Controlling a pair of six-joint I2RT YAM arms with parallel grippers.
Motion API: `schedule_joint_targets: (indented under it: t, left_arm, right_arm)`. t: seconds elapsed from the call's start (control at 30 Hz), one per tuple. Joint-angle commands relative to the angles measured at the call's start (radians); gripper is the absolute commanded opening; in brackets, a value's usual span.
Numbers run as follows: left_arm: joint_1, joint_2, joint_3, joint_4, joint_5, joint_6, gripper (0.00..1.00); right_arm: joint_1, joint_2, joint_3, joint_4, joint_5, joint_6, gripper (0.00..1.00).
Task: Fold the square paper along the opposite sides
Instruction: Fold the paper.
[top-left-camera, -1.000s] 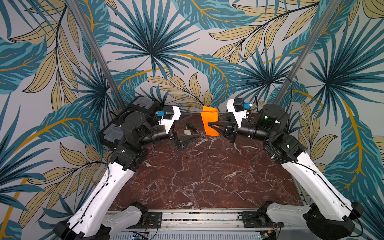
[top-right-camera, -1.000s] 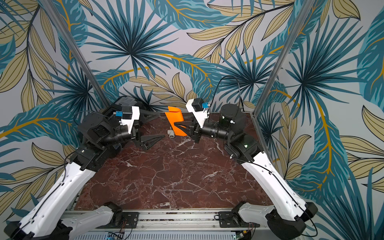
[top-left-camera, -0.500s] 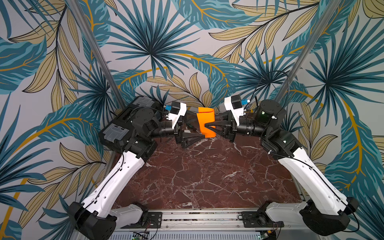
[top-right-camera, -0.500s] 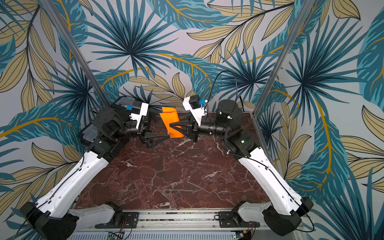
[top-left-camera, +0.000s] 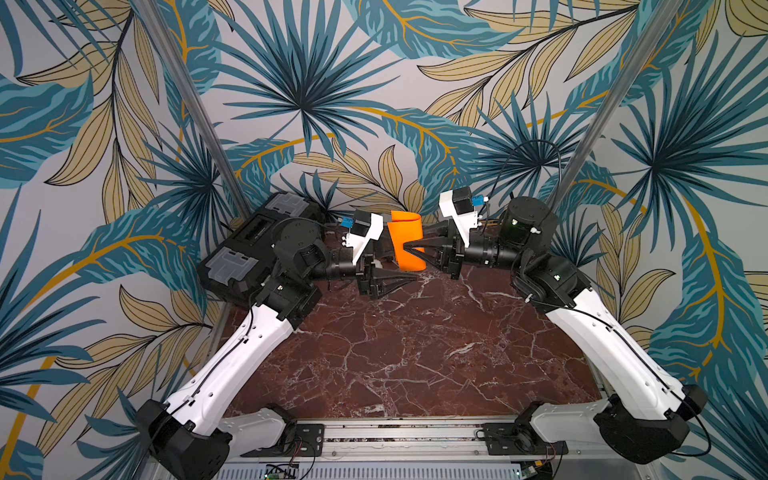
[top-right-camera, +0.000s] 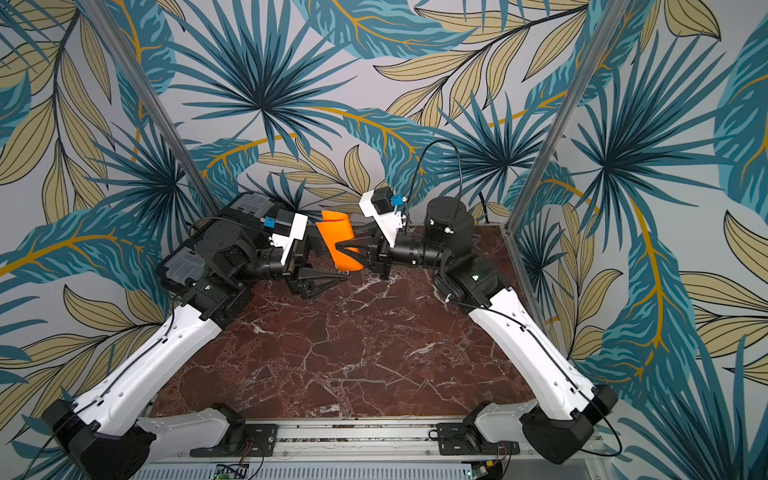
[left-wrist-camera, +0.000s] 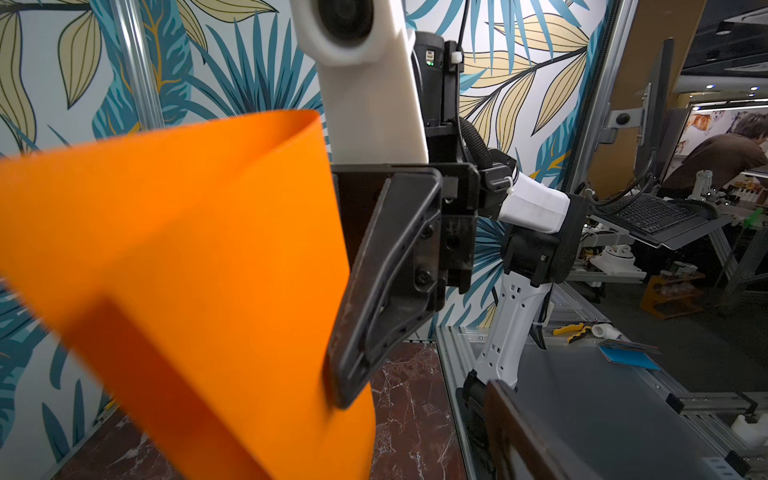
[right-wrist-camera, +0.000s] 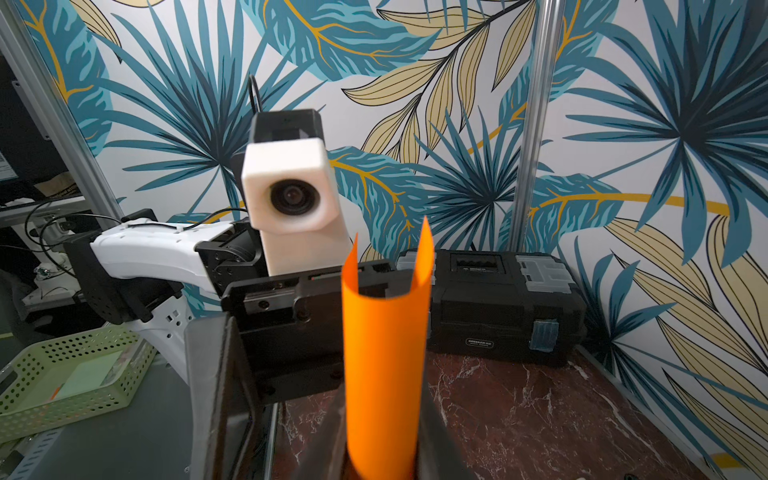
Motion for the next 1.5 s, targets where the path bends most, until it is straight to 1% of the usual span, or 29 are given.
schedule_joint_targets:
  t: [0.0, 0.07, 0.17, 0.23, 0.33, 0.37, 0.47, 0.57, 0.8, 1.03, 1.13, 1.2, 1.27, 1.47]
  left_arm:
    - [-0.007, -0.018, -0.020, -0.023, -0.028, 0.019, 0.74]
    - [-0.010, -0.018, -0.020, -0.024, -0.032, 0.019, 0.72]
    - [-0.013, -0.019, -0.017, -0.028, -0.039, 0.020, 0.72]
    - [-0.012, -0.022, -0.017, -0.030, -0.043, 0.022, 0.70]
    - [-0.012, -0.025, -0.014, -0.031, -0.039, 0.023, 0.70]
    - [-0.013, -0.025, -0.013, -0.028, -0.033, 0.022, 0.70]
    - [-0.012, -0.024, -0.007, -0.009, -0.011, 0.013, 0.79]
    - [-0.013, -0.023, -0.002, 0.010, 0.001, 0.004, 0.82]
    - [-0.012, -0.016, 0.007, 0.020, -0.025, 0.007, 0.84]
    - [-0.013, -0.020, -0.001, 0.091, -0.025, -0.036, 0.85]
    - [-0.015, -0.022, -0.012, 0.146, -0.023, -0.066, 0.86]
    - [-0.018, -0.019, -0.017, 0.180, -0.022, -0.082, 0.89]
    - [-0.021, -0.012, -0.017, 0.202, -0.015, -0.100, 0.90]
    - [-0.031, 0.026, 0.006, 0.258, 0.020, -0.181, 0.91]
  right_arm:
    - [0.003, -0.011, -0.008, 0.031, 0.028, 0.004, 0.26]
    - [0.002, -0.018, -0.019, 0.068, 0.035, 0.004, 0.26]
    - [0.002, -0.025, -0.033, 0.084, 0.045, 0.007, 0.26]
    - [0.002, -0.029, -0.038, 0.089, 0.045, 0.010, 0.26]
    - [0.002, -0.029, -0.042, 0.095, 0.042, 0.016, 0.26]
    - [0.002, -0.029, -0.044, 0.100, 0.039, 0.021, 0.26]
    - [0.003, -0.028, -0.050, 0.124, 0.027, 0.040, 0.26]
    - [0.002, -0.026, -0.056, 0.142, 0.017, 0.059, 0.26]
    - [0.003, -0.040, -0.081, 0.197, -0.003, 0.104, 0.26]
    - [0.002, -0.060, -0.120, 0.246, 0.014, 0.131, 0.26]
    - [0.002, -0.070, -0.142, 0.291, 0.016, 0.161, 0.26]
    - [0.002, -0.075, -0.149, 0.322, 0.012, 0.184, 0.26]
    - [0.002, -0.078, -0.155, 0.346, 0.008, 0.201, 0.26]
    - [0.002, -0.074, -0.161, 0.406, -0.012, 0.254, 0.26]
